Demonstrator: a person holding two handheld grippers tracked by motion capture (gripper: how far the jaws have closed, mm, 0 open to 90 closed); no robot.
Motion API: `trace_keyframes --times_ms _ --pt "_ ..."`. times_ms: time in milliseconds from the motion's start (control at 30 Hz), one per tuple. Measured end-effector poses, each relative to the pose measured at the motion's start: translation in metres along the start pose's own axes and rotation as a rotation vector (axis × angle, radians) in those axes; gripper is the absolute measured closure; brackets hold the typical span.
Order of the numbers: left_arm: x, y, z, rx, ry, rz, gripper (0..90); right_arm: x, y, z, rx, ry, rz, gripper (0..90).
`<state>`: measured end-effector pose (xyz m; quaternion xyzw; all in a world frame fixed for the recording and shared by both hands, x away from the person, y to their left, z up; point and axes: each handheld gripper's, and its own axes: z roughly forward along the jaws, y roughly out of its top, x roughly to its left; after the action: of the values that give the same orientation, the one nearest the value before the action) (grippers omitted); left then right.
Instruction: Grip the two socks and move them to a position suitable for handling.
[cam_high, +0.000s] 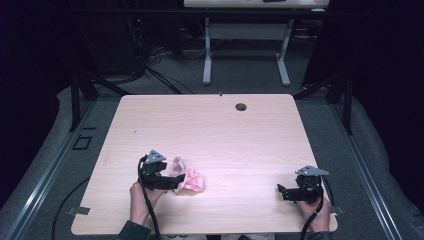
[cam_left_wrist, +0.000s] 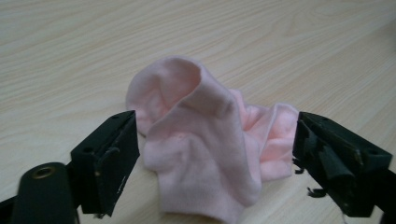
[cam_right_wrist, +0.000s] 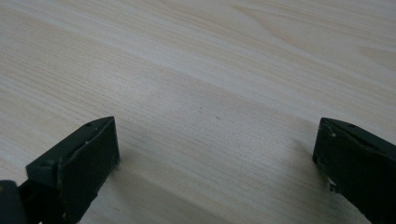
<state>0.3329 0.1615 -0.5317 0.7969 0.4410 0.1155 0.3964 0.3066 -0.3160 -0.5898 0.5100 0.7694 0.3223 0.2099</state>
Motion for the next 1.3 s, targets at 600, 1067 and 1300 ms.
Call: trace_keyframes --times_ms 600,1067,1300 --pt "0.013 -0.008 0.022 0.070 0.020 -0.067 81.0 0.000 0.000 0.000 0.000 0.000 0.000 0.0" --pt "0.012 0.005 -0.020 -0.041 0.096 -0.009 86.9 0.000 0.000 0.000 0.001 0.000 0.001 0.0" --pt "0.002 0.016 -0.043 -0.102 0.096 0.023 86.9 0.000 0.000 0.000 0.000 0.000 0.000 0.0"
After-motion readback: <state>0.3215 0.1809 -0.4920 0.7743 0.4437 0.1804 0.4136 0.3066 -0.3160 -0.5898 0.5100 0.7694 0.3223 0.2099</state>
